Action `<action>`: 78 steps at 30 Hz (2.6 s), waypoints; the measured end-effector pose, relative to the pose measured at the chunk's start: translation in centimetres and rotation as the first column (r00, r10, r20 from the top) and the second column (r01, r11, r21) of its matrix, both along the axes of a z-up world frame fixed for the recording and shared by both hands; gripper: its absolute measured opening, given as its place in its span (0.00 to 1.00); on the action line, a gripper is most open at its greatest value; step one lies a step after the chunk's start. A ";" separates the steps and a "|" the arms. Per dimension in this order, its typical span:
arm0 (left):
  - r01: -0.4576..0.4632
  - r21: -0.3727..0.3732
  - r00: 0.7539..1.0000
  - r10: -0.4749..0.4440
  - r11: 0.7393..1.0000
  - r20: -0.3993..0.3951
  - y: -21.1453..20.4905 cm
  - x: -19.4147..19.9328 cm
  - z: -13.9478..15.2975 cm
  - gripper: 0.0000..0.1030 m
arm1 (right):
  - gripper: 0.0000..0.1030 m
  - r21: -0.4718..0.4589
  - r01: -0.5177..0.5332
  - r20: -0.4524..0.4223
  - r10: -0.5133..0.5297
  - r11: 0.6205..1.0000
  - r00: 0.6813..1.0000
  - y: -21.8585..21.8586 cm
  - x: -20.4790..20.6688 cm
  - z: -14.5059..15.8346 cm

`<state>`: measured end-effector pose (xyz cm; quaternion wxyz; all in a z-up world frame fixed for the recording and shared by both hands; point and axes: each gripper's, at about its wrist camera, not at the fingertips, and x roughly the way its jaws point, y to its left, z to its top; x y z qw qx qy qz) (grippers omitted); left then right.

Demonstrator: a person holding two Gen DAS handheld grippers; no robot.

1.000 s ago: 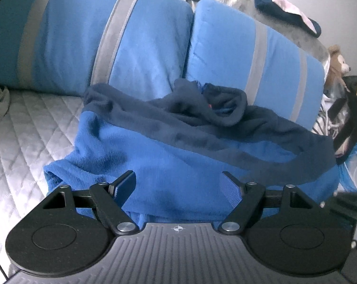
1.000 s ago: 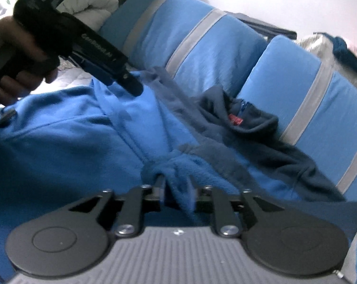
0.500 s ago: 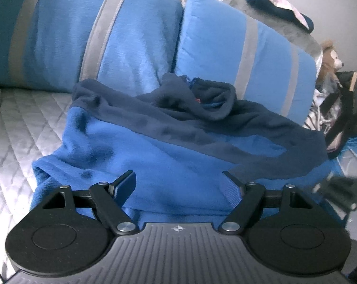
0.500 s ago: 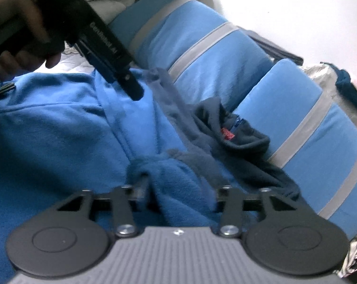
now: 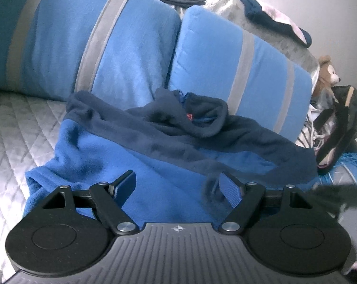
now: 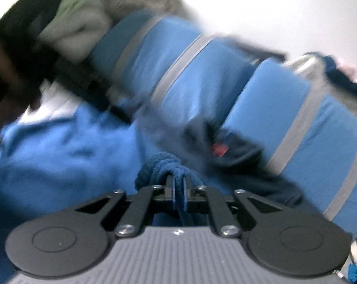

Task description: Fold clothes

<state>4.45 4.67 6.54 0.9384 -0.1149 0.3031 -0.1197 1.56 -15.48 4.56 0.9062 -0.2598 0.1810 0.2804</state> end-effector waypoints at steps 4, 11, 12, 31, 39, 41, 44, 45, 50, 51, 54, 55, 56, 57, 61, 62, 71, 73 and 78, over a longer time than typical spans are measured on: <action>0.007 0.006 1.000 -0.007 1.000 0.002 -0.6 0.1 0.2 0.75 | 0.08 -0.190 -0.130 -0.054 0.121 0.973 0.991 1.2 -1.3 -2.7; 0.005 0.032 1.000 -0.006 0.999 0.017 -1.4 0.0 0.7 0.75 | 0.15 -0.293 -0.188 -0.074 0.174 0.937 0.982 2.1 -1.8 -4.2; -0.001 0.040 1.000 0.000 0.999 0.017 -1.5 0.0 0.8 0.75 | 0.15 -0.294 -0.190 -0.079 0.174 0.937 0.982 2.1 -1.8 -4.3; 0.025 -0.013 0.999 -0.024 1.000 0.035 -1.6 -0.5 1.5 0.75 | 0.80 -0.285 -0.168 -0.046 0.161 0.944 0.986 1.7 -1.1 -4.3; -0.024 -0.070 1.000 0.023 0.997 -0.010 0.7 -1.0 1.7 0.75 | 0.83 -0.326 -0.196 -0.008 0.205 0.925 0.979 2.1 -2.0 -4.3; -0.036 -0.075 0.999 0.034 0.997 -0.026 1.0 -1.1 1.6 0.75 | 0.84 -0.337 -0.204 0.007 0.220 0.919 0.976 2.2 -2.3 -4.3; -0.050 -0.081 0.997 0.045 0.995 -0.061 1.4 -1.5 1.4 0.75 | 0.87 -0.342 -0.195 0.045 0.224 0.919 0.974 2.3 -3.0 -4.4; -0.049 -0.088 0.996 0.043 0.995 -0.075 1.4 -1.6 1.3 0.75 | 0.87 -0.348 -0.198 0.058 0.232 0.916 0.971 2.4 -3.3 -4.5; -0.023 -0.137 0.992 0.006 0.990 -0.127 1.4 -2.2 0.5 0.76 | 0.87 -0.404 -0.211 0.105 0.275 0.890 0.956 2.7 -4.8 -4.9; -0.017 -0.141 0.991 -0.002 0.990 -0.130 1.4 -2.3 0.3 0.76 | 0.87 -0.416 -0.211 0.114 0.281 0.885 0.953 2.8 -5.0 -4.9; 0.006 -0.138 0.990 -0.025 0.990 -0.136 1.1 -2.0 -0.6 0.76 | 0.87 -0.437 -0.200 0.143 0.287 0.877 0.947 2.9 -5.4 -5.0; 0.010 -0.134 0.989 -0.029 0.991 -0.142 1.0 -1.9 -0.9 0.76 | 0.87 -0.439 -0.196 0.145 0.284 0.877 0.948 2.8 -5.4 -5.0; 0.014 -0.129 0.988 -0.033 0.992 -0.149 0.9 -1.8 -1.3 0.76 | 0.86 -0.440 -0.191 0.147 0.281 0.877 0.948 2.8 -5.5 -5.1; 0.017 -0.125 0.987 -0.037 0.992 -0.155 0.8 -1.7 -1.6 0.76 | 0.85 -0.440 -0.186 0.147 0.274 0.878 0.950 2.8 -5.4 -5.1; 0.025 -0.146 0.982 -0.052 0.989 -0.183 0.6 -1.7 -2.3 0.76 | 0.76 -0.466 -0.173 0.160 0.275 0.868 0.948 2.9 -5.4 -5.3; 0.025 -0.157 0.981 -0.054 0.987 -0.188 0.5 -1.6 -2.4 0.76 | 0.74 -0.475 -0.172 0.161 0.277 0.863 0.947 3.0 -5.4 -5.4; 0.005 -0.288 0.974 -0.070 0.957 -0.215 0.0 -0.7 -2.3 0.76 | 0.36 -0.531 -0.152 0.141 0.264 0.833 0.954 3.7 -3.2 -6.1; 0.004 -0.317 0.973 -0.077 0.948 -0.217 -0.2 -0.5 -2.4 0.76 | 0.13 -0.519 -0.142 0.138 0.247 0.843 0.959 4.0 -2.8 -6.2; -0.027 -0.445 0.965 -0.093 0.895 -0.246 -0.1 0.1 -3.2 0.76 | 0.09 -0.370 -0.079 0.167 0.150 0.926 0.975 3.5 -2.8 -3.7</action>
